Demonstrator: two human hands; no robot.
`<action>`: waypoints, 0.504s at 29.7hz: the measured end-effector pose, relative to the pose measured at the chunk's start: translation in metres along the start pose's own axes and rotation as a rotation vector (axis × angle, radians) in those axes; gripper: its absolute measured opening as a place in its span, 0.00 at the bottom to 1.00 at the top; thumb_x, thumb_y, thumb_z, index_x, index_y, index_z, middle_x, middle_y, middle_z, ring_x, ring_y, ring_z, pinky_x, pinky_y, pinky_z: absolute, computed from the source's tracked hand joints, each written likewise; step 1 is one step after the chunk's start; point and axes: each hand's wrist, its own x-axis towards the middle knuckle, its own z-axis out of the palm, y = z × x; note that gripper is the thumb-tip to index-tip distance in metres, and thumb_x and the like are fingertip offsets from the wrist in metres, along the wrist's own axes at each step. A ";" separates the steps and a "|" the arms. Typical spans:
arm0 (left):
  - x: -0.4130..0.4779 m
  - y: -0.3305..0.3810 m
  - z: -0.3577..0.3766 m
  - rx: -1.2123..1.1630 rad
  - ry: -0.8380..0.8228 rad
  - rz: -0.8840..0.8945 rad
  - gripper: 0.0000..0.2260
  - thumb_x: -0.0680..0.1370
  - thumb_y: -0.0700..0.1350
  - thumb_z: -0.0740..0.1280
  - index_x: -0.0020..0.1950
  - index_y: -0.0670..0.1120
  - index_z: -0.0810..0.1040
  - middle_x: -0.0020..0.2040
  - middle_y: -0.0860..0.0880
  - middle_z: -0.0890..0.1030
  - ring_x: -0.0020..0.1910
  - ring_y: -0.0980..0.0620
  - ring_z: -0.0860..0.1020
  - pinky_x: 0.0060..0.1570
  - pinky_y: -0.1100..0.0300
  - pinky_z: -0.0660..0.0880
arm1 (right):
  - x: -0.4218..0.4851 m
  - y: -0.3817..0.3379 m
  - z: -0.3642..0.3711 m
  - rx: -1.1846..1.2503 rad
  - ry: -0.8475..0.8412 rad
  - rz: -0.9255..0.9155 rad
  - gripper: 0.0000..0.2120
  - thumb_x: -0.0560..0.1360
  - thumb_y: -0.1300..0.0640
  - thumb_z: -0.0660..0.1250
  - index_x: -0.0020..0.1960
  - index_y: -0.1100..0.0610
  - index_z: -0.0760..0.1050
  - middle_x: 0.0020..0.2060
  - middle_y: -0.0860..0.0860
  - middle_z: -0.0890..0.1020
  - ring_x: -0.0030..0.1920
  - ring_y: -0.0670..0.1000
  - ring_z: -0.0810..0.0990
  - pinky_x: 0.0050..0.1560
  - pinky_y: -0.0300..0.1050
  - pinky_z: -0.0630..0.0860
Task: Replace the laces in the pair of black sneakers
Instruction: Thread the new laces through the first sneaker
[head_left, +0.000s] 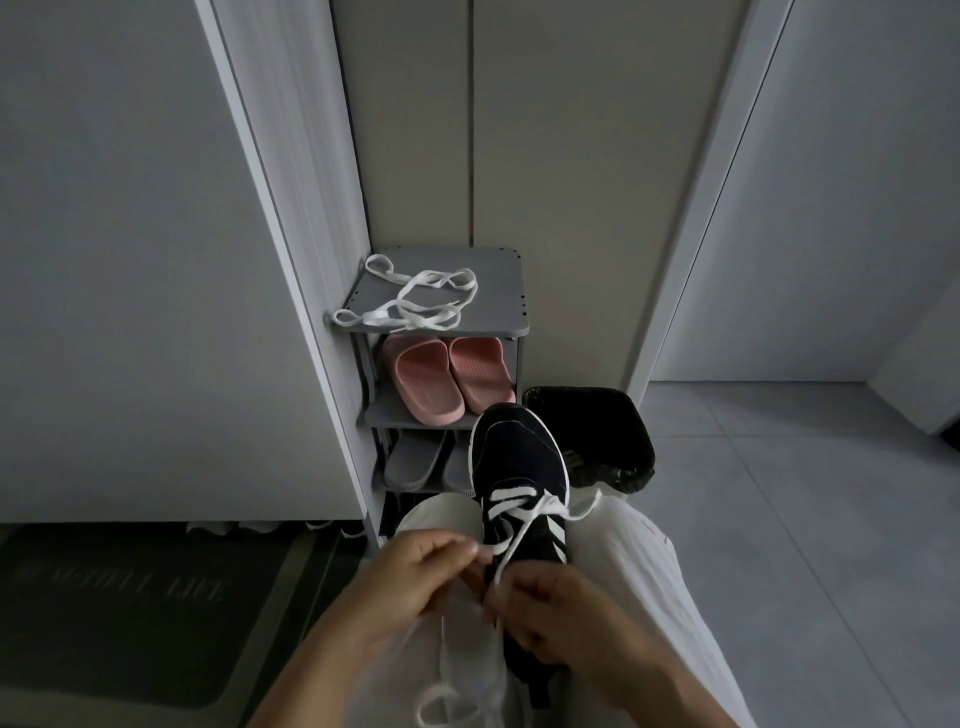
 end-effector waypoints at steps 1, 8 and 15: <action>0.006 0.003 0.004 -0.020 0.042 -0.011 0.10 0.79 0.42 0.62 0.46 0.40 0.82 0.33 0.51 0.82 0.27 0.61 0.74 0.28 0.72 0.67 | -0.003 -0.001 0.000 -0.100 -0.090 -0.013 0.15 0.77 0.59 0.63 0.34 0.48 0.77 0.24 0.45 0.70 0.25 0.43 0.65 0.26 0.32 0.63; 0.021 0.000 0.032 0.218 0.084 0.149 0.06 0.76 0.42 0.67 0.39 0.46 0.80 0.28 0.53 0.78 0.30 0.61 0.74 0.35 0.70 0.70 | -0.008 -0.002 -0.007 -0.310 -0.056 0.043 0.12 0.76 0.56 0.65 0.35 0.50 0.78 0.28 0.44 0.76 0.29 0.42 0.72 0.32 0.34 0.70; -0.011 0.003 0.007 0.374 -0.395 0.086 0.10 0.76 0.45 0.68 0.35 0.55 0.79 0.32 0.54 0.80 0.33 0.64 0.75 0.37 0.69 0.71 | 0.005 0.000 -0.009 0.347 0.234 0.051 0.10 0.79 0.61 0.59 0.42 0.62 0.75 0.21 0.50 0.69 0.18 0.43 0.59 0.18 0.32 0.55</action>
